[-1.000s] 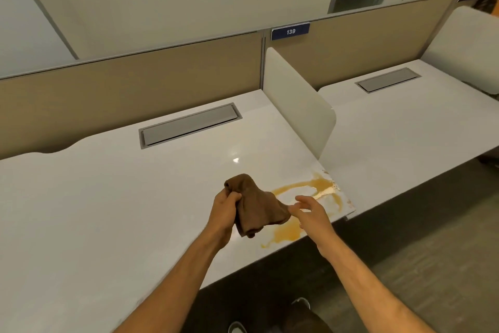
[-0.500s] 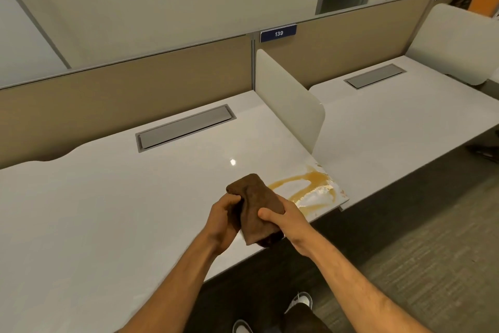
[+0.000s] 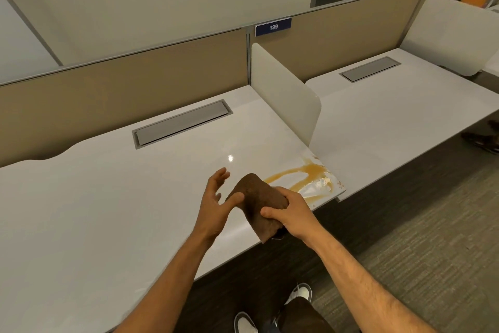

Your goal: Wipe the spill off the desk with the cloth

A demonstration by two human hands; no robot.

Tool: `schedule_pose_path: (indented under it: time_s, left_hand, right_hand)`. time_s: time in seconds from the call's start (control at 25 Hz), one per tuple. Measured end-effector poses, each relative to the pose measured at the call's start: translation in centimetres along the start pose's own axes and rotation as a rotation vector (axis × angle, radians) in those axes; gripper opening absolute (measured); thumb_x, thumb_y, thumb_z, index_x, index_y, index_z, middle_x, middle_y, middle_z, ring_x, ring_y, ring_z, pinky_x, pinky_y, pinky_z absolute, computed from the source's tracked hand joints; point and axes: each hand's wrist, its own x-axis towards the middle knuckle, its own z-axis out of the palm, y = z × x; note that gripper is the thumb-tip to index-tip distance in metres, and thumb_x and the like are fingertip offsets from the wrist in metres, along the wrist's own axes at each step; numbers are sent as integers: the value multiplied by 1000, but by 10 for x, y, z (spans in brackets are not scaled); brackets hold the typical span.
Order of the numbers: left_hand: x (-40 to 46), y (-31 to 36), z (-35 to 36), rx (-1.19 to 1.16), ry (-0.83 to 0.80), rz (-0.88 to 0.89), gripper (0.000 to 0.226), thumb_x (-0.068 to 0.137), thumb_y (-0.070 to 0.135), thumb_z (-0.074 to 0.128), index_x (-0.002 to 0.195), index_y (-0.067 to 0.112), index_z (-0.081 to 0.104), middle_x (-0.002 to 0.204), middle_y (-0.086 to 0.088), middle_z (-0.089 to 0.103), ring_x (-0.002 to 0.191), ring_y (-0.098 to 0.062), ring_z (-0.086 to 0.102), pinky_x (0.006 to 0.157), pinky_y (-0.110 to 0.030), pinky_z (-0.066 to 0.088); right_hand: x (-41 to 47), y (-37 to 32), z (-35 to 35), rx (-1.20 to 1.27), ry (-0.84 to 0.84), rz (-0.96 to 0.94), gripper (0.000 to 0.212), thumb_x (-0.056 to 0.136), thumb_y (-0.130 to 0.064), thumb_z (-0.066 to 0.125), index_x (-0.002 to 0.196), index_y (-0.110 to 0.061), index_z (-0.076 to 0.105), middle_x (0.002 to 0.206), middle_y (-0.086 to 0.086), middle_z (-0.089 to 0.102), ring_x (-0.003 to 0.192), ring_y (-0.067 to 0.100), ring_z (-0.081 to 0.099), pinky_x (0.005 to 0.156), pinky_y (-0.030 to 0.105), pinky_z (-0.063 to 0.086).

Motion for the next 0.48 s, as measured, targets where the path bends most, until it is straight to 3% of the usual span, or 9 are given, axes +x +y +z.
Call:
schedule_pose_path:
  time_s: [0.08, 0.2, 0.36, 0.48]
  left_hand:
    - [3, 1, -10, 35, -210, -38, 80, 77, 59, 78, 149, 42, 47, 141, 25, 57, 133, 0, 53, 112, -29, 41]
    - [4, 6, -16, -26, -364, -100, 57, 70, 71, 79, 120, 46, 69, 116, 14, 75, 109, -7, 72, 84, -26, 61]
    - [-1, 3, -3, -41, -261, -156, 51, 83, 60, 74, 117, 23, 68, 110, -3, 76, 103, -18, 75, 84, -31, 63]
    - [-5, -4, 6, -109, -181, -251, 34, 98, 41, 69, 122, 17, 63, 119, -12, 72, 108, -26, 73, 84, -31, 62]
  right_hand:
    - [-4, -6, -3, -34, -93, -10, 40, 72, -38, 84, 105, -53, 66, 105, -13, 69, 98, 9, 70, 73, 26, 61]
    - [-6, -7, -3, -5, -140, -41, 41, 68, -40, 85, 102, -56, 69, 102, -18, 71, 98, 5, 70, 76, 24, 61]
    - [-11, 6, 1, -58, 0, -38, 49, 72, -41, 84, 114, -51, 62, 116, -9, 66, 107, 11, 67, 81, 27, 60]
    - [-18, 19, 11, -374, 126, -130, 82, 71, -60, 76, 141, -58, 33, 149, -17, 38, 137, 7, 40, 107, 30, 43]
